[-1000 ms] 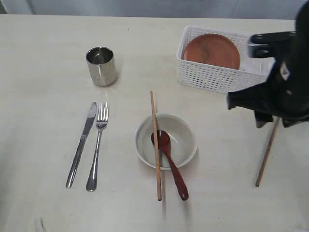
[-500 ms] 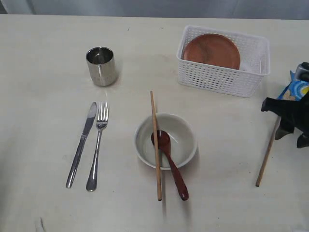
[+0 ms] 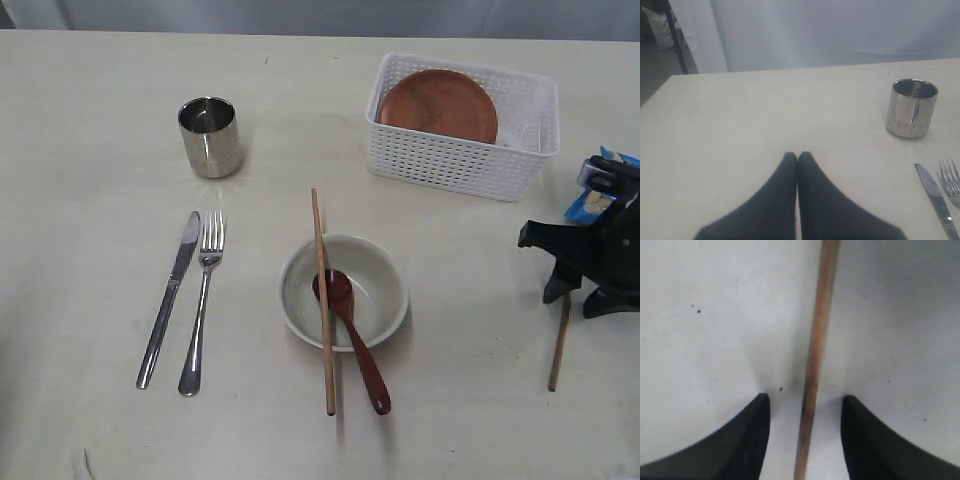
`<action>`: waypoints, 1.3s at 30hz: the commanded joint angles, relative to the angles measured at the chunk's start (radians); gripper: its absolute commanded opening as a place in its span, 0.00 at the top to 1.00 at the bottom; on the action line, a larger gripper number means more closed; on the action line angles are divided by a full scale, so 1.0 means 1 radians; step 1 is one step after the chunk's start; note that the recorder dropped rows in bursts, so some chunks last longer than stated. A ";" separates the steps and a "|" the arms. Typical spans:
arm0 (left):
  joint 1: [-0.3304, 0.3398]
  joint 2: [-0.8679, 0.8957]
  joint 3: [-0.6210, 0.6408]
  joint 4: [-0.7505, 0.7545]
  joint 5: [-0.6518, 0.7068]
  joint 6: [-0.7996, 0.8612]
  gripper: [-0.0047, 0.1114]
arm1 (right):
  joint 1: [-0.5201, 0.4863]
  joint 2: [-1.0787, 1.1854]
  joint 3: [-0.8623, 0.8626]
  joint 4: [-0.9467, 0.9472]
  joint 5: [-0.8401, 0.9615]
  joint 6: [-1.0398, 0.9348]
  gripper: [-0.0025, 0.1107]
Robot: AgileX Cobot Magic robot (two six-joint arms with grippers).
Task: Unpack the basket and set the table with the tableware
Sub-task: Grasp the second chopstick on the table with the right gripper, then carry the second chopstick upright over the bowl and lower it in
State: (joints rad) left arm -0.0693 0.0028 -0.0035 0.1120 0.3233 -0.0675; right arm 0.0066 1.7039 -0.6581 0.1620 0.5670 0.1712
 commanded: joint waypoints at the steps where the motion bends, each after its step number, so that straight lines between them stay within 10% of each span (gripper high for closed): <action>1: 0.002 -0.003 0.003 -0.003 -0.001 0.000 0.96 | -0.004 0.025 0.007 0.012 -0.040 -0.037 0.76; 4: 0.002 -0.003 0.003 -0.003 -0.001 0.000 0.96 | -0.004 0.025 0.007 0.012 -0.040 -0.057 0.97; 15: 0.002 -0.003 0.003 -0.003 -0.001 0.000 0.96 | 0.011 -0.156 0.007 0.186 0.152 -0.227 0.98; 27: 0.002 -0.003 0.003 -0.003 -0.001 0.000 0.96 | 0.473 -0.323 -0.107 0.289 0.231 -0.151 0.98; 39: 0.002 -0.003 0.003 -0.003 -0.001 0.000 0.96 | 0.616 -0.176 -0.283 0.292 0.268 -0.085 0.98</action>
State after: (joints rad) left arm -0.0693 0.0028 -0.0035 0.1120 0.3233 -0.0675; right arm 0.6023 1.4854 -0.9260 0.4531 0.8303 0.0799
